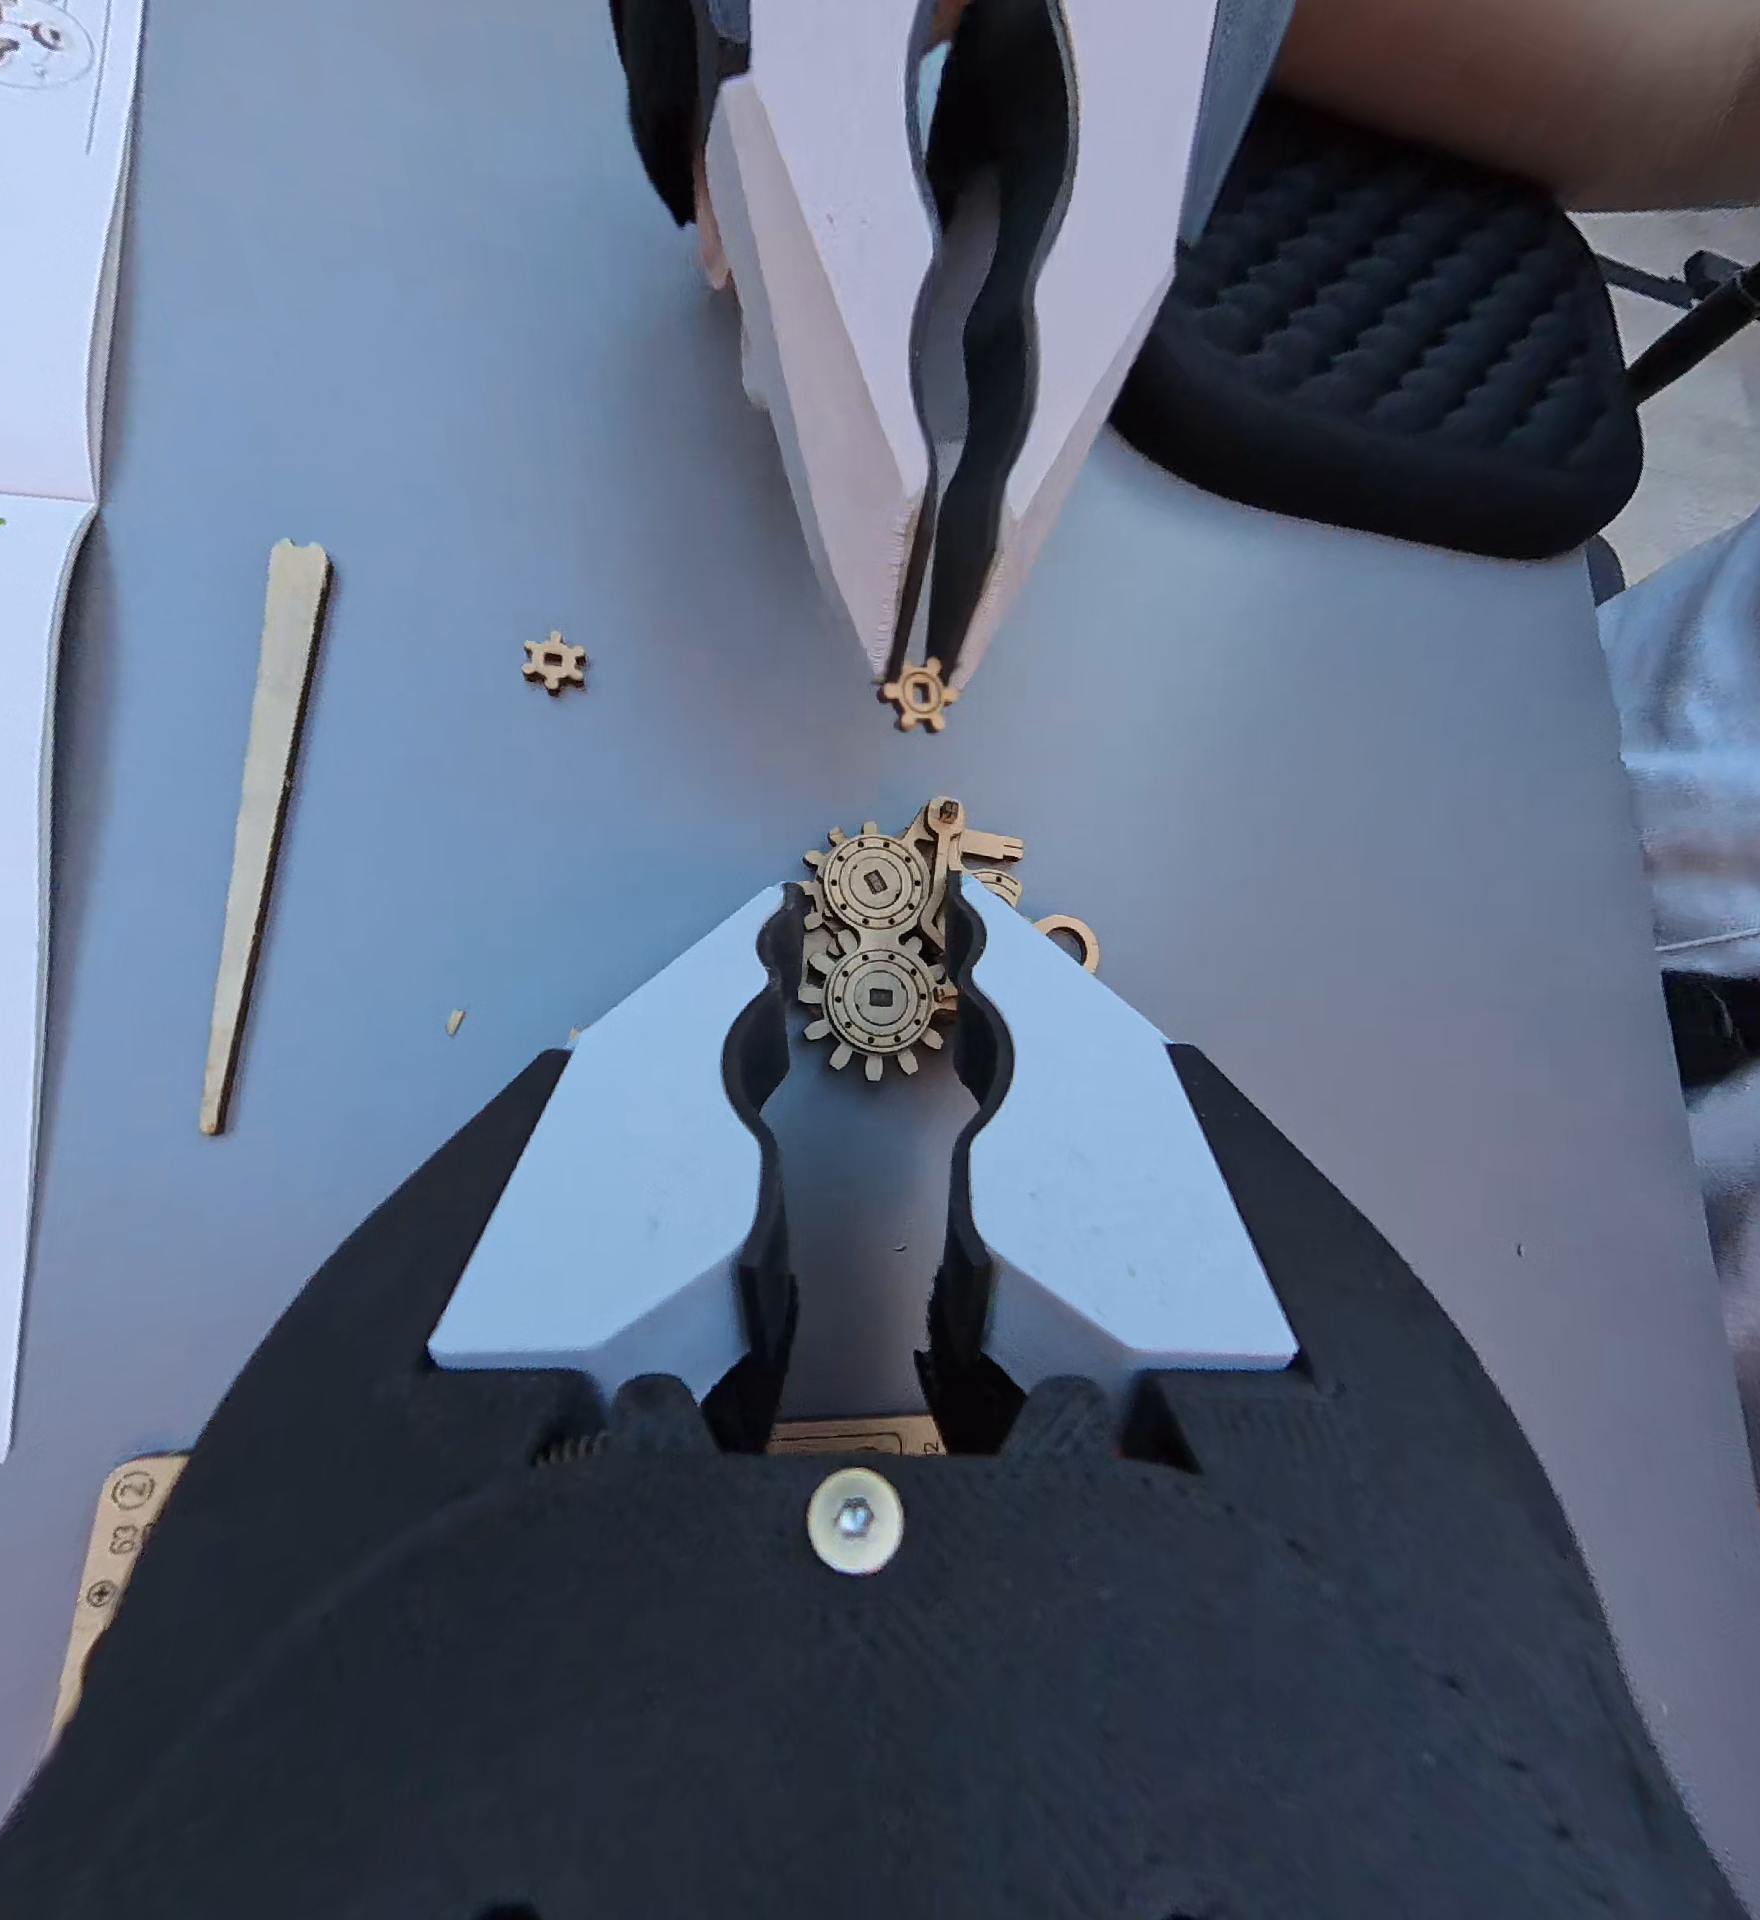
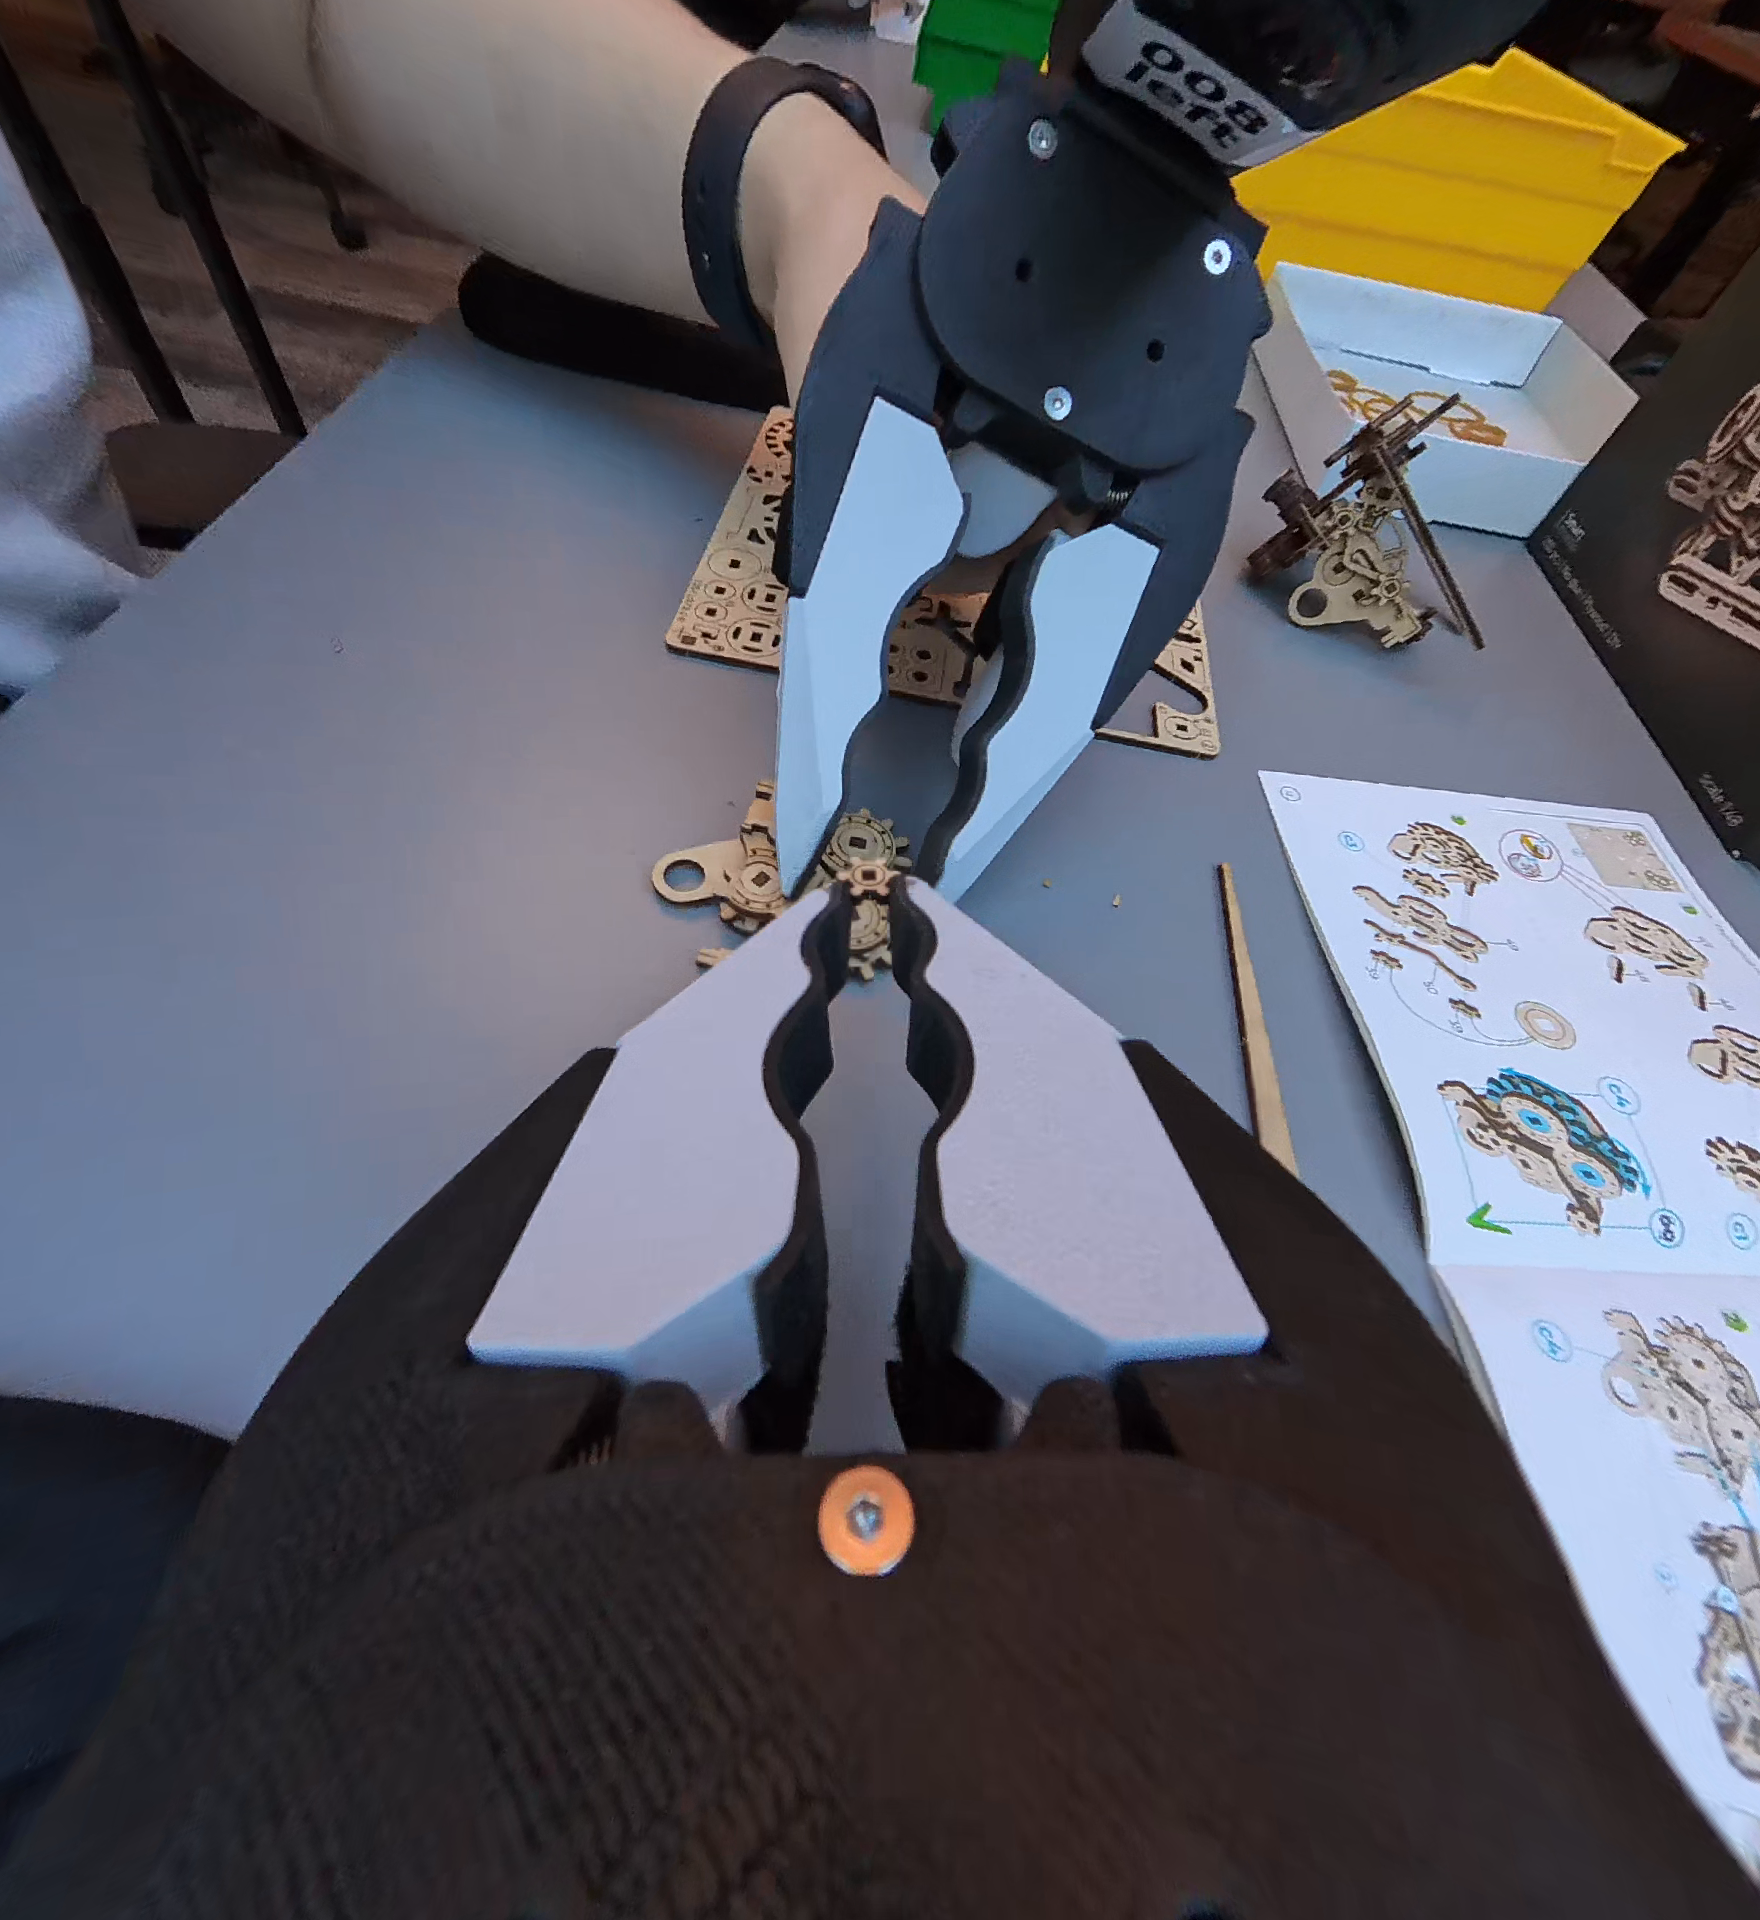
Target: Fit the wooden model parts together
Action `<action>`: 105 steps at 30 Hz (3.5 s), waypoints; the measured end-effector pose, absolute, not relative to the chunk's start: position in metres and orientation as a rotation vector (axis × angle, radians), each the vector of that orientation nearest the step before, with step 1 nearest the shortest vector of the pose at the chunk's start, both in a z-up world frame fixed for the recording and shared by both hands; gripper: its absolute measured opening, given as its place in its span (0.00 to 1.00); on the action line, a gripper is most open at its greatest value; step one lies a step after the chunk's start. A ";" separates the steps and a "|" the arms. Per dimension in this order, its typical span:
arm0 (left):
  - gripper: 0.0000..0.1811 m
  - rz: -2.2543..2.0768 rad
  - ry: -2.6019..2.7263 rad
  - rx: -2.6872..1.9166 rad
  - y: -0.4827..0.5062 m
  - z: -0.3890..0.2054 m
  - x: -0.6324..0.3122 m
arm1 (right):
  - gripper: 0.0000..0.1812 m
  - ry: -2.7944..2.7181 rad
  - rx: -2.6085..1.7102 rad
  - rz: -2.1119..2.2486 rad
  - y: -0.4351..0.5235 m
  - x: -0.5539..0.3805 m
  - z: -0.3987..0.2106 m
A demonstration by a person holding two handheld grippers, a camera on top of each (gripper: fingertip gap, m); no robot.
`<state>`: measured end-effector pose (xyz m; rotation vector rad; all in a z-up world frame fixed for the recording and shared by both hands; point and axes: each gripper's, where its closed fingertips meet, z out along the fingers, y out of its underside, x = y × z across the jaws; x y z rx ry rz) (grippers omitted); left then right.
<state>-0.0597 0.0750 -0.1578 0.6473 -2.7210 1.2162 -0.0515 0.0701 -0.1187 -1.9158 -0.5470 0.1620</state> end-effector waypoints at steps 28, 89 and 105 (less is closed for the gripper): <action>0.12 1.459 -2.606 0.517 0.066 -0.132 -0.059 | 0.03 -0.544 -1.998 -0.005 0.062 -0.062 -0.138; 0.02 1.371 -2.941 0.389 0.050 -0.150 -0.070 | 0.03 -0.412 -2.203 -0.038 0.060 -0.067 -0.143; 0.03 1.389 -2.934 0.402 0.050 -0.147 -0.069 | 0.03 -0.330 -2.119 -0.067 0.057 -0.066 -0.137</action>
